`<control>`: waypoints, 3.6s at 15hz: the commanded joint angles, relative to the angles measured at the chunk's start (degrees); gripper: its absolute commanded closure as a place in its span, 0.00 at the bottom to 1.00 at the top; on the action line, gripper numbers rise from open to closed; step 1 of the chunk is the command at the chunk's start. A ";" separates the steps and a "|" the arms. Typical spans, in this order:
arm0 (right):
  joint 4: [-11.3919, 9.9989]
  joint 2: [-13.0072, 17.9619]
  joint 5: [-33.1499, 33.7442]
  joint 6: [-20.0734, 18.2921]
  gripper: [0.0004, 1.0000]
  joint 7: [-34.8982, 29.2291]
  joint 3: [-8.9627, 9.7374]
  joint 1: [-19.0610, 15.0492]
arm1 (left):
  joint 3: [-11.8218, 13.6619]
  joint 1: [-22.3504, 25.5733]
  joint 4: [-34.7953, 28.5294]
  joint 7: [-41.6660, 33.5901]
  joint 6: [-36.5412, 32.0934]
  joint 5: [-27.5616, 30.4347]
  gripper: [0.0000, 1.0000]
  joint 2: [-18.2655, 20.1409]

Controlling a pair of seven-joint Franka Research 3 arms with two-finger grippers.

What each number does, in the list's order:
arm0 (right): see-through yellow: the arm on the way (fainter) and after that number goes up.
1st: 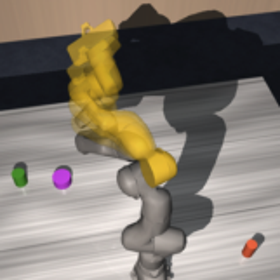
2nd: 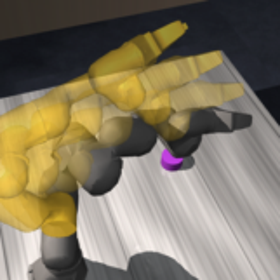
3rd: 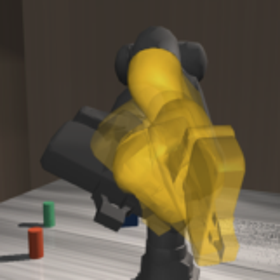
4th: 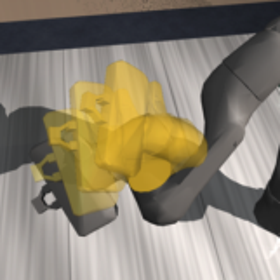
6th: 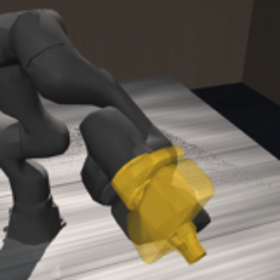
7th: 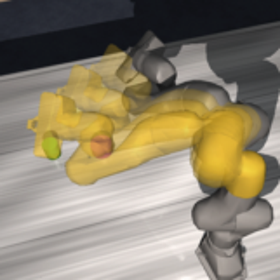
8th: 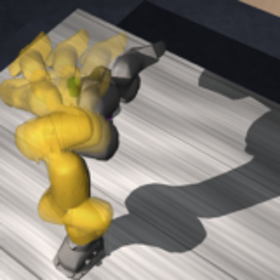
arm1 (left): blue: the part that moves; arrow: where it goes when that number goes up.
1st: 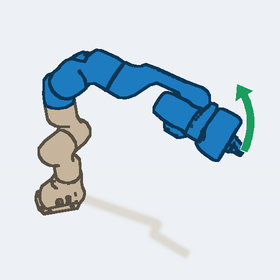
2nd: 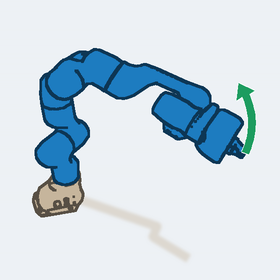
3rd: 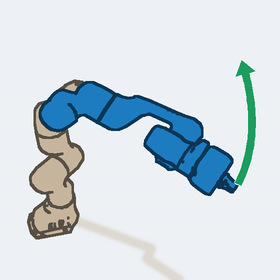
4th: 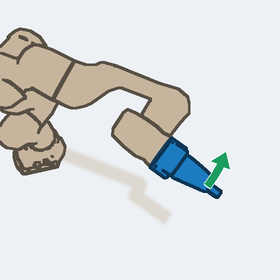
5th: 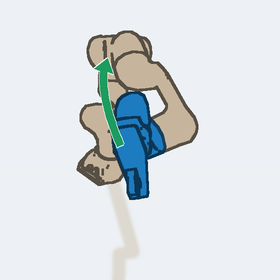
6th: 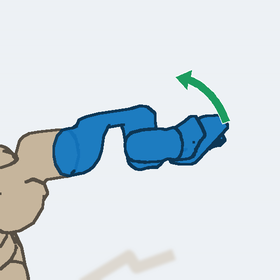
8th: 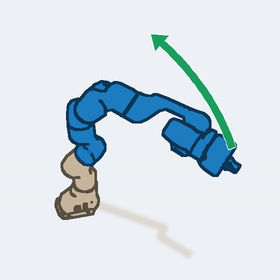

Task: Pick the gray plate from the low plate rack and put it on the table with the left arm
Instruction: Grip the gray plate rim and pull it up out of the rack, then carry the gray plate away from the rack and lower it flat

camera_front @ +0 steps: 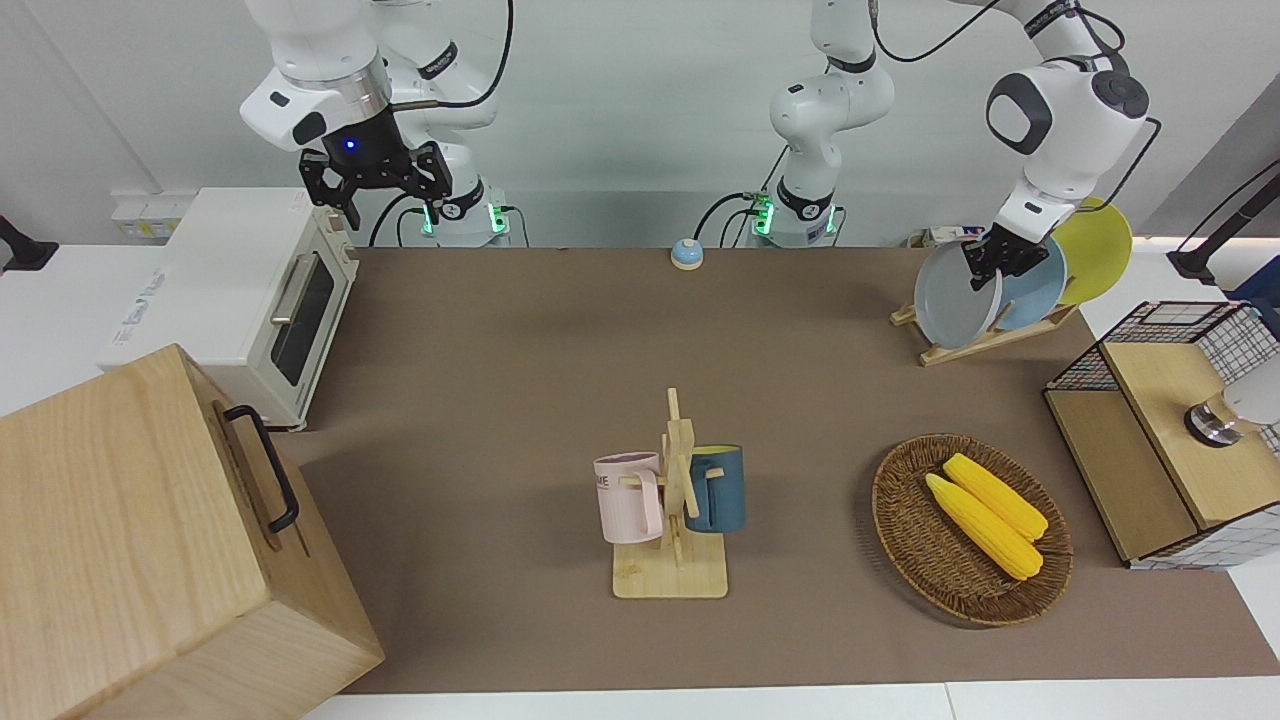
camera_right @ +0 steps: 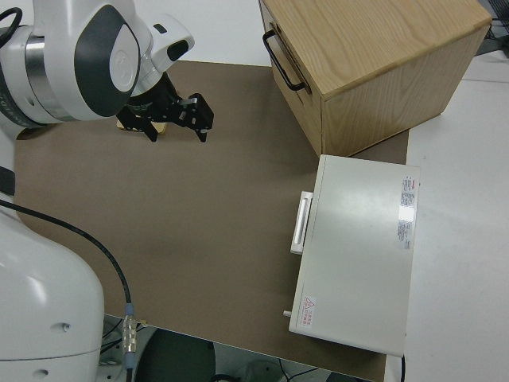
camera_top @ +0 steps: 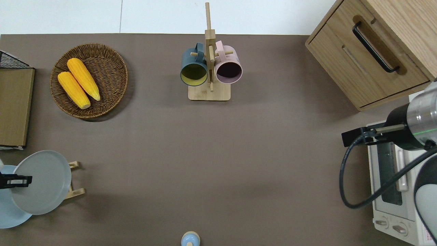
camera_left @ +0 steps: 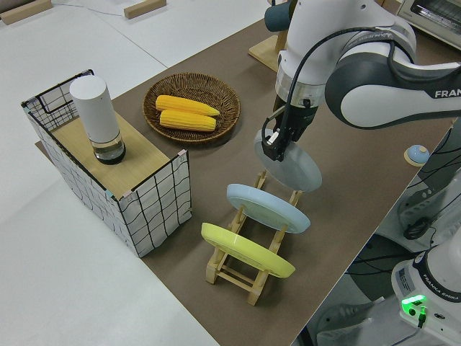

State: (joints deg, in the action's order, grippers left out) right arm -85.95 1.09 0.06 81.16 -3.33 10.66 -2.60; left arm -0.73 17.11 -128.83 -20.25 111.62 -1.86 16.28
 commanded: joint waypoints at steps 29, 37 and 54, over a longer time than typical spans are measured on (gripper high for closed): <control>0.35 0.14 -0.59 -0.74 0.01 0.08 0.32 -0.56 | -1.29 -0.68 7.19 7.68 -23.47 24.80 1.00 -0.19; 0.35 0.14 -0.59 -0.74 0.01 0.08 0.32 -0.56 | -1.82 -3.57 -0.37 1.45 -18.64 28.48 1.00 -0.54; 0.35 0.14 -0.59 -0.74 0.01 0.08 0.32 -0.56 | -1.82 -11.84 -9.34 -7.88 -0.45 33.24 1.00 -8.36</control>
State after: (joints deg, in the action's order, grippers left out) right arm -85.95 1.09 0.06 81.16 -3.33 10.66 -2.60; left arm -3.21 6.19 -137.48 -26.28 108.49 30.33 8.95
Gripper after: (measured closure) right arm 0.009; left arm 0.916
